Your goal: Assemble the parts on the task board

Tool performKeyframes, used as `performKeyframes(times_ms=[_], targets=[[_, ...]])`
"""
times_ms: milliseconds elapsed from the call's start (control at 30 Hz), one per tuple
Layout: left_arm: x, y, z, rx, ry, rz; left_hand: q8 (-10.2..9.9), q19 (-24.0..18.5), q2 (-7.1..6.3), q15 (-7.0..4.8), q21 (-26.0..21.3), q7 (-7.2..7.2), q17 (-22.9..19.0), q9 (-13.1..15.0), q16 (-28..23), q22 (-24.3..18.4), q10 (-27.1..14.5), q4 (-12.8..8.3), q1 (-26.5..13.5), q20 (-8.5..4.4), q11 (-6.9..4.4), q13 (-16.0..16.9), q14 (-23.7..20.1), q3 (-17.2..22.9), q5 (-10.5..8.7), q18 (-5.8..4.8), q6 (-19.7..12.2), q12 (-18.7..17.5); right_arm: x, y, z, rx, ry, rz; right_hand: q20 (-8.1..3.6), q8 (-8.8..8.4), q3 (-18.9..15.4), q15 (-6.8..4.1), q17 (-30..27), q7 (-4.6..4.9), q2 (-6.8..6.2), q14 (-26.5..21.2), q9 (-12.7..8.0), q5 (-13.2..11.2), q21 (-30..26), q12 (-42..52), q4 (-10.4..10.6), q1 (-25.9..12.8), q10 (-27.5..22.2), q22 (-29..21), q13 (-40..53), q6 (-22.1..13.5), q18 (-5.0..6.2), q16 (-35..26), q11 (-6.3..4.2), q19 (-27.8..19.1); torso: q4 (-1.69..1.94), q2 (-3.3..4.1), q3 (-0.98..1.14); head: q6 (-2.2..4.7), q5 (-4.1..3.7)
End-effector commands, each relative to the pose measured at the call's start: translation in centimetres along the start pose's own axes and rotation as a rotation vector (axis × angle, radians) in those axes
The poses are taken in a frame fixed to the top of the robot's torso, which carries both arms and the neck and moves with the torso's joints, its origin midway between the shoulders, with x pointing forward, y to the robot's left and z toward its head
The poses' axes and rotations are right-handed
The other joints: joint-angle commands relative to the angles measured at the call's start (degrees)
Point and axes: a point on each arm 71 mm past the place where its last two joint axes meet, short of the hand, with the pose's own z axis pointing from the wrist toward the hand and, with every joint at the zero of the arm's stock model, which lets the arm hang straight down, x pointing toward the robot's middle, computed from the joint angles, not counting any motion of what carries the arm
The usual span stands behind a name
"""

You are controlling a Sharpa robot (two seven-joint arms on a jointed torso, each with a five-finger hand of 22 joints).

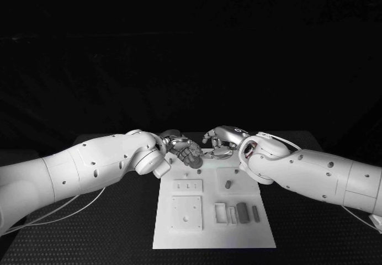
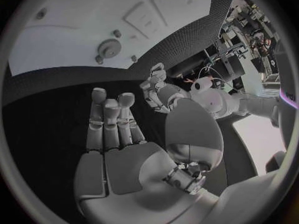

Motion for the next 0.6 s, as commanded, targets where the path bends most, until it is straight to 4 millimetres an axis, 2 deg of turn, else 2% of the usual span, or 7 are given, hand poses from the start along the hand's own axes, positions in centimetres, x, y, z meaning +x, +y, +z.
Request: performKeyframes(times_ms=[33, 200, 267, 433, 467, 533, 600], targets=[[-0.3, 0.3, -0.1, -0.003, -0.013, 0.01, 0.3, 0.5, 0.3, 0.04, -0.2, -0.34, 0.1, 0.2, 0.2, 0.1, 0.3, 0.1, 1.0, 0.01, -0.01, 0.1, 0.3, 0.3, -0.57, 0.06, 0.9, 0.3, -0.6, -0.6, -0.5, -0.034, -0.055, 0.062, 0.13, -0.44, -0.5, 0.24, -0.1, 0.27, -0.83, -1.0, -0.1, 0.0, -0.5, -0.3, 0.8, -0.2, -1.0, 0.8, -0.1, -0.9, 0.32, -0.4, 0.28, -0.8, 0.0, -0.02, 0.03, -0.01, 0.0], [-0.4, 1.6, -0.1, -0.041, -0.023, 0.06, 0.4, 0.5, 0.34, 0.01, -0.1, -0.29, 0.1, 0.3, 0.3, 0.2, 0.4, 0.1, 1.0, -0.02, -0.04, 0.2, 0.4, 0.4, -0.82, 0.06, 1.0, 0.4, -1.6, -3.0, -1.4, -0.013, -0.086, 0.086, 0.29, -0.26, -0.9, 0.28, -0.1, 0.29, -0.44, -1.3, 0.1, -0.1, -0.5, 0.0, 1.2, -0.2, -1.2, 0.9, -0.1, -0.8, 0.44, -0.2, 0.31, -1.0, -0.07, -0.07, 0.1, -0.03, 0.17], [-0.1, 2.0, 0.0, -0.055, -0.026, 0.099, 0.4, 0.6, 0.37, -0.02, -0.1, -0.24, 0.2, 0.3, 0.4, 0.3, 0.5, 0.2, 1.1, -0.04, -0.07, 0.2, 0.5, 0.4, -0.9, 0.07, 1.1, 0.4, -2.5, -4.1, -1.6, 0.012, -0.106, 0.101, 0.35, -0.18, -1.1, 0.26, -0.1, 0.26, -0.04, -1.4, 0.2, -0.1, -0.4, 0.2, 1.0, 0.2, -1.3, 1.0, -0.2, -0.7, 0.53, -0.1, 0.29, -1.1, -0.06, -0.04, 0.02, -0.06, 0.1], [0.2, 2.6, 0.0, -0.092, -0.04, 0.172, 0.4, 0.9, 0.36, -0.12, 0.1, -0.25, 0.3, 0.4, 0.6, 0.6, 0.8, 0.2, 1.0, -0.16, -0.16, 0.4, 0.7, 0.3, -0.97, 0.13, 1.3, 0.5, -4.0, -6.0, -1.6, 0.064, -0.15, 0.131, 0.62, -0.04, -2.1, 0.24, -0.3, 0.24, 1.17, -1.6, 0.4, -0.1, -0.4, 0.4, 0.2, 0.7, -1.5, 1.1, -0.4, -0.6, 0.71, 0.2, 0.25, -1.4, -0.15, -0.01, -0.02, 0.03, 0.13], [0.2, 2.7, 0.0, -0.099, -0.046, 0.187, 0.3, 1.0, 0.53, -0.17, 0.3, -0.24, 0.4, 0.5, 0.7, 0.7, 0.9, 0.2, 1.0, -0.21, -0.19, 0.5, 0.8, 0.3, -1.4, 0.15, 1.3, 0.5, -4.3, -6.3, -1.6, 0.074, -0.157, 0.142, 0.67, 0.0, -2.3, 0.23, -0.3, 0.23, 1.43, -1.6, 0.4, -0.1, -0.4, 0.5, 0.0, 0.8, -1.5, 1.1, -0.4, -0.6, 0.75, 0.2, 0.24, -1.4, -0.17, -0.01, -0.01, 0.04, 0.13], [0.2, 3.0, -0.1, -0.118, -0.065, 0.233, 0.2, 1.3, 0.62, -0.33, 0.6, -0.26, 0.5, 0.6, 1.0, 1.2, 1.1, 0.3, 1.3, -0.36, -0.32, 0.7, 1.1, 0.7, -4.08, 0.27, 1.3, 0.7, -5.1, -7.0, -1.5, 0.098, -0.175, 0.175, 0.75, 0.23, -2.8, 0.18, -0.4, 0.15, 2.11, -1.6, 0.5, -0.1, -0.3, 0.7, -0.4, 1.1, -1.5, 1.1, -0.5, -0.2, 0.75, 0.3, 0.18, -1.4, -0.2, -0.02, 0.05, -0.03, 0.19], [0.1, 3.2, -0.3, -0.137, -0.107, 0.266, 0.4, 1.8, 0.73, -0.54, 1.1, -0.38, 0.8, 0.9, 1.6, 1.7, 1.6, 0.5, 1.3, -0.55, -0.56, 1.1, 1.6, 0.9, -4.59, 0.36, 1.6, 1.2, -6.7, -7.8, -1.0, 0.126, -0.22, 0.23, 0.84, 0.4, -3.3, 0.11, -0.5, 0.07, 2.79, -1.7, 0.6, -0.1, -0.4, 0.7, -0.7, 1.0, -1.5, 1.1, -0.7, 0.0, 0.75, 0.3, 0.12, -1.5, -0.23, 0.01, 0.16, -0.14, 0.41]])
